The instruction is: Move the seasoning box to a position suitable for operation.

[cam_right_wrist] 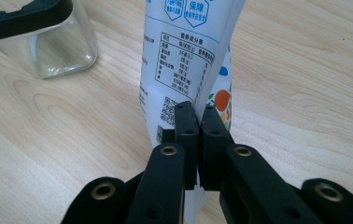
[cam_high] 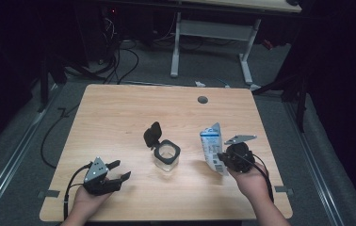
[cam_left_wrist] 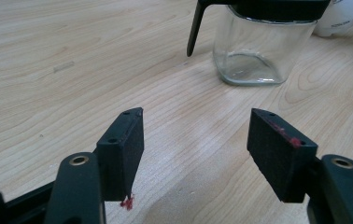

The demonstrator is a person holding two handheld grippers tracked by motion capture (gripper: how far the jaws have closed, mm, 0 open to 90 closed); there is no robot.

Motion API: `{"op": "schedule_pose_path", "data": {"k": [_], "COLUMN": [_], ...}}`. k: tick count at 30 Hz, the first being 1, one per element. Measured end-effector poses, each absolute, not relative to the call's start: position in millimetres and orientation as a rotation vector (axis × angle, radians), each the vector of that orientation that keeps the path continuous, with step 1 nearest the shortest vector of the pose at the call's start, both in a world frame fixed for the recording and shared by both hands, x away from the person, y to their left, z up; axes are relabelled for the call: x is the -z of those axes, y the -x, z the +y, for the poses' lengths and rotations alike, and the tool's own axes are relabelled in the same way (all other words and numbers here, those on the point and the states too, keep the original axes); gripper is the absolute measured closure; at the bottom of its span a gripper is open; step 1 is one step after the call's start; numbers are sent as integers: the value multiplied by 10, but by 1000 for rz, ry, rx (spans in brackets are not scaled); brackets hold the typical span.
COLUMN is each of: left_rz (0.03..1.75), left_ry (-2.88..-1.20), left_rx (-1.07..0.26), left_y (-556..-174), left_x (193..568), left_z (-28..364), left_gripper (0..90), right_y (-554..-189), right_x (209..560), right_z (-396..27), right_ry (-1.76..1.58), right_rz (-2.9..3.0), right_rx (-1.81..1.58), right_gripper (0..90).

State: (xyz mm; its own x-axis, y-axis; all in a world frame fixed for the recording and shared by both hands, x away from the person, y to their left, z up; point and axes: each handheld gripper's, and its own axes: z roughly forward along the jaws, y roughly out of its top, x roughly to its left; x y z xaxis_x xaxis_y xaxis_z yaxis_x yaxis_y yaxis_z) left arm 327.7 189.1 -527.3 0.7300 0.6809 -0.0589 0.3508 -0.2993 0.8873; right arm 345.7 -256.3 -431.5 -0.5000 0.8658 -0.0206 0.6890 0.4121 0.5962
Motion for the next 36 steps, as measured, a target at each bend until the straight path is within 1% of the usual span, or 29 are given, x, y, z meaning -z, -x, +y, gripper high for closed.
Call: {"op": "schedule_pose_path", "data": {"k": [36], "left_rz": [777], "left_ry": [-1894], "left_rx": [-399], "left_y": [-3258], "left_x": [5255], "left_z": [1886], "left_gripper": [371], "right_y": [-3461], "right_x": [4116], "right_z": [-2452], "right_ry": [-1318], "right_rz": [2553], "right_rx": [-528], "right_gripper": [891]}}
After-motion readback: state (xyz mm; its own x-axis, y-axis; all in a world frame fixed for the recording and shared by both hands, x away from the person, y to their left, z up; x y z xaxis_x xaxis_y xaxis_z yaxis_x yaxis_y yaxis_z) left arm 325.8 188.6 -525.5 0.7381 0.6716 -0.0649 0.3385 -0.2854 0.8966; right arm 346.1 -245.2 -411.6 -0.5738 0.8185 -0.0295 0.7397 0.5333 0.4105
